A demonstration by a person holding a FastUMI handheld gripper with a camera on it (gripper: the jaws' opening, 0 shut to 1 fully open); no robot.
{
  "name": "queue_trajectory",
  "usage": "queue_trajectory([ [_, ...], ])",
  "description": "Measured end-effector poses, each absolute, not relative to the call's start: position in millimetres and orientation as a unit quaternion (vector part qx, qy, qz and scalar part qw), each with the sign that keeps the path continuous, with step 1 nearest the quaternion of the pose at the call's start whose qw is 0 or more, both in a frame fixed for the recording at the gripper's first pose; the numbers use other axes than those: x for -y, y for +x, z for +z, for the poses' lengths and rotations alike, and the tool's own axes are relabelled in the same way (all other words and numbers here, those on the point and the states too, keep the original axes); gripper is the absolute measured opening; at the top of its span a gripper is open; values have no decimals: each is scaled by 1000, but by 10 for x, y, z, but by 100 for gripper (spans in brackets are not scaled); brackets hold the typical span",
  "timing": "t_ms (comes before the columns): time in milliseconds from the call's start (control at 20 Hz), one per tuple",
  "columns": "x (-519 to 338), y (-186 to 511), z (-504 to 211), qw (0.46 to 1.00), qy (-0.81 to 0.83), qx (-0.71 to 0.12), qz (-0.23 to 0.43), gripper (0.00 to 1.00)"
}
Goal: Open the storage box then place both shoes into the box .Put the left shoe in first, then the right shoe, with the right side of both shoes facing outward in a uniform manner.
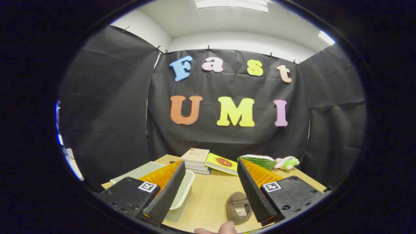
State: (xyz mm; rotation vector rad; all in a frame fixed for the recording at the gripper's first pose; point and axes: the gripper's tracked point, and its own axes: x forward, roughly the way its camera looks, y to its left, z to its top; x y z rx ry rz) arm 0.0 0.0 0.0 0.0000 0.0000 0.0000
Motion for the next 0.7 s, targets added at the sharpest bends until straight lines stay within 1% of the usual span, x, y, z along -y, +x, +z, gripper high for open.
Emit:
queue_trajectory([
  [700,260,-62,42,1000,-7,4,-21,100],
])
